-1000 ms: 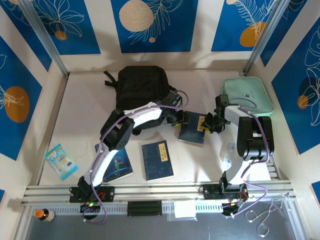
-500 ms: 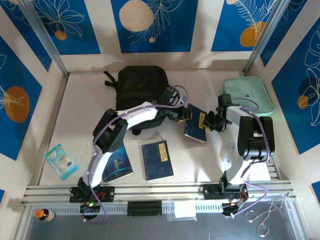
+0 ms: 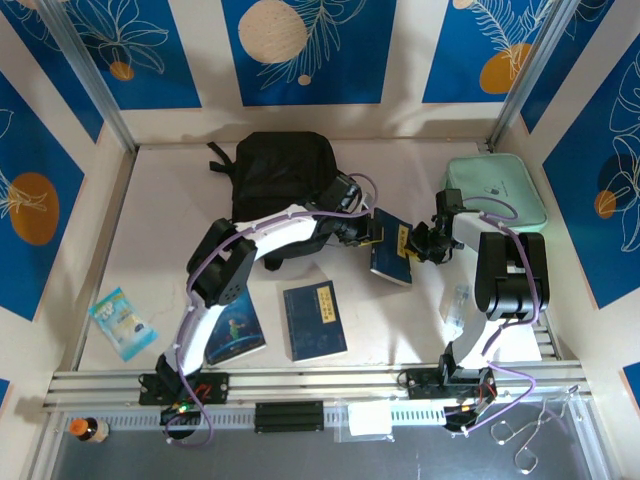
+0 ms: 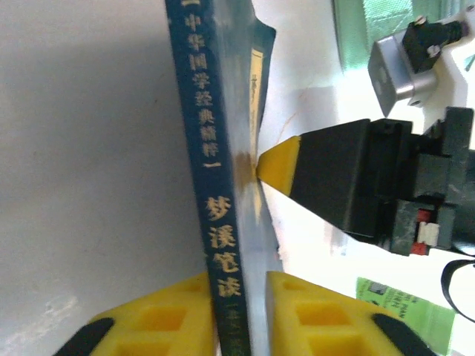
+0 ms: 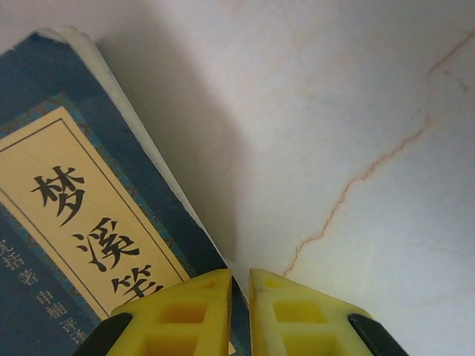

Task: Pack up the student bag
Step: Pick up the book from the middle-right of the table.

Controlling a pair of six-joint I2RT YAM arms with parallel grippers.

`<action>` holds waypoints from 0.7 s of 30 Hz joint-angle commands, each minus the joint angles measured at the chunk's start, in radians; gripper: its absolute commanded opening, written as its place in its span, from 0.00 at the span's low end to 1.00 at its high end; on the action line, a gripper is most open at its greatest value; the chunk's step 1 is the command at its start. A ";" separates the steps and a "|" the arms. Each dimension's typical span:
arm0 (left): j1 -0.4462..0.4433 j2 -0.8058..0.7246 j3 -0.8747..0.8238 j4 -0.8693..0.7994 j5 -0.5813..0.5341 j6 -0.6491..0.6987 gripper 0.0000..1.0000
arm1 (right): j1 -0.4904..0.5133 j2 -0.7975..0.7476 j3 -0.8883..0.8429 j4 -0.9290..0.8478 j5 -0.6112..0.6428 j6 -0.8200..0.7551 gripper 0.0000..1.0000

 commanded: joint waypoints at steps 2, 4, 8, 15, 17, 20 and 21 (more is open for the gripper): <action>-0.003 0.010 0.054 -0.050 -0.032 0.027 0.12 | 0.005 -0.036 -0.029 -0.001 -0.018 0.020 0.17; 0.005 -0.002 0.057 -0.059 -0.046 0.039 0.05 | 0.003 -0.063 -0.039 0.008 -0.020 0.021 0.22; 0.031 -0.075 0.040 -0.062 -0.103 0.095 0.00 | 0.000 -0.147 -0.064 0.050 -0.067 0.035 0.33; 0.107 -0.245 -0.054 0.022 -0.178 0.126 0.00 | 0.004 -0.310 -0.153 0.294 -0.284 0.149 0.56; 0.142 -0.306 -0.113 0.088 -0.186 0.095 0.00 | 0.014 -0.330 -0.163 0.379 -0.345 0.202 0.62; 0.193 -0.391 -0.205 0.214 -0.197 0.022 0.00 | 0.041 -0.331 -0.163 0.486 -0.410 0.276 0.70; 0.210 -0.417 -0.237 0.258 -0.202 -0.015 0.00 | 0.052 -0.327 -0.163 0.524 -0.425 0.301 0.73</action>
